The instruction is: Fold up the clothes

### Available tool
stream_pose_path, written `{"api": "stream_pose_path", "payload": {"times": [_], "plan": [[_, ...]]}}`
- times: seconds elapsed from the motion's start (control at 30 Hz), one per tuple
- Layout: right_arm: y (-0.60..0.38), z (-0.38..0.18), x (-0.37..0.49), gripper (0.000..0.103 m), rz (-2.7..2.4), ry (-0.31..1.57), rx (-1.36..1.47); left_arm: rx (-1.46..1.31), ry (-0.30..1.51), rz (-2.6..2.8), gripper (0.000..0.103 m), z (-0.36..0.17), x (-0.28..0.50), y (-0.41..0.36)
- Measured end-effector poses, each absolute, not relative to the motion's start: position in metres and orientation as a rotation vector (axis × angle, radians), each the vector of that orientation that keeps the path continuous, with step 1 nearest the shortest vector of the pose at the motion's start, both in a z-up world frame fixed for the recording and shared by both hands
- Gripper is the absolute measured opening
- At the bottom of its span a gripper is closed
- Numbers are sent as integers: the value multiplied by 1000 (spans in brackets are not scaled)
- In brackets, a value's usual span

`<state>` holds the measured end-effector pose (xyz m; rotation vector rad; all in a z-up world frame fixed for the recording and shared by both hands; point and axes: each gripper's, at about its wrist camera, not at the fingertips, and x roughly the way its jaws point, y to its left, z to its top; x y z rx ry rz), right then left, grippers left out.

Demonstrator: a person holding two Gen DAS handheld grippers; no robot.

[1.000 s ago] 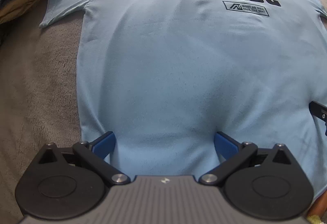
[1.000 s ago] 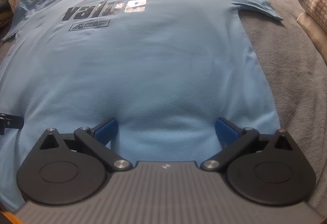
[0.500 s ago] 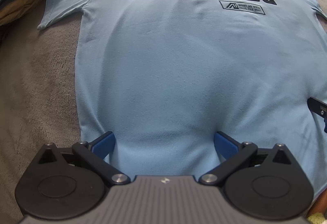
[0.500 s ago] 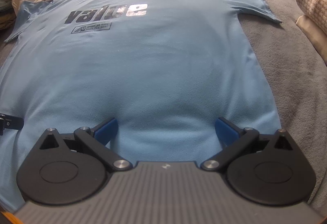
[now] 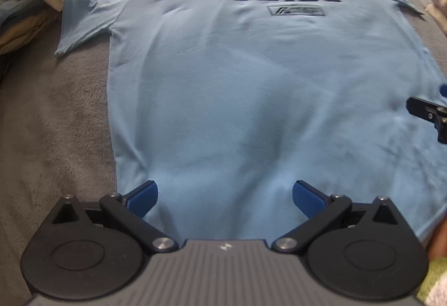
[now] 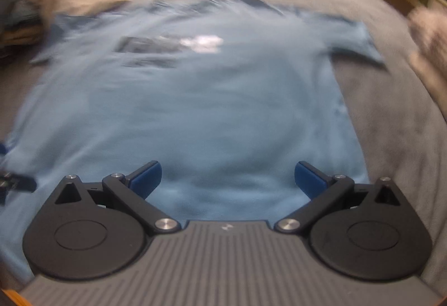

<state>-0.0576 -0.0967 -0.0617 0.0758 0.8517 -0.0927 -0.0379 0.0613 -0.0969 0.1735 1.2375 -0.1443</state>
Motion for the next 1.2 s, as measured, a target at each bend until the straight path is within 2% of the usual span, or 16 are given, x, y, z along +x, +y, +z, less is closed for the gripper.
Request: {"api": "stream_pose_path", "payload": {"times": [0.27,0.43,0.63,0.8,0.9,0.97,1.1,1.2], "plan": [[-64,-74,-98,102,150,888,-300,198,1337,-204,103,-102,-61,83],[-95,-81,-153,102,163,951,-450,151,1419,-202,103,-114,-70,106],[-173,-81,-198,99,-33,1100,-314,62,1436,-200,103,-112,-66,113],[-179,-55,-194,94,-83,957,-119,38,1419,-211,103,-104,-61,105],[-174,-54,-182,84,-39,927,-37,59,1415,-212,103,-102,-62,103],[-175,-51,-178,73,-16,914,-11,64,1409,-208,103,-99,-63,104],[-186,-27,-187,71,-50,844,28,44,1406,-189,103,-97,-60,109],[-204,-16,-190,56,-90,806,157,47,1408,-178,103,-97,-55,109]]}}
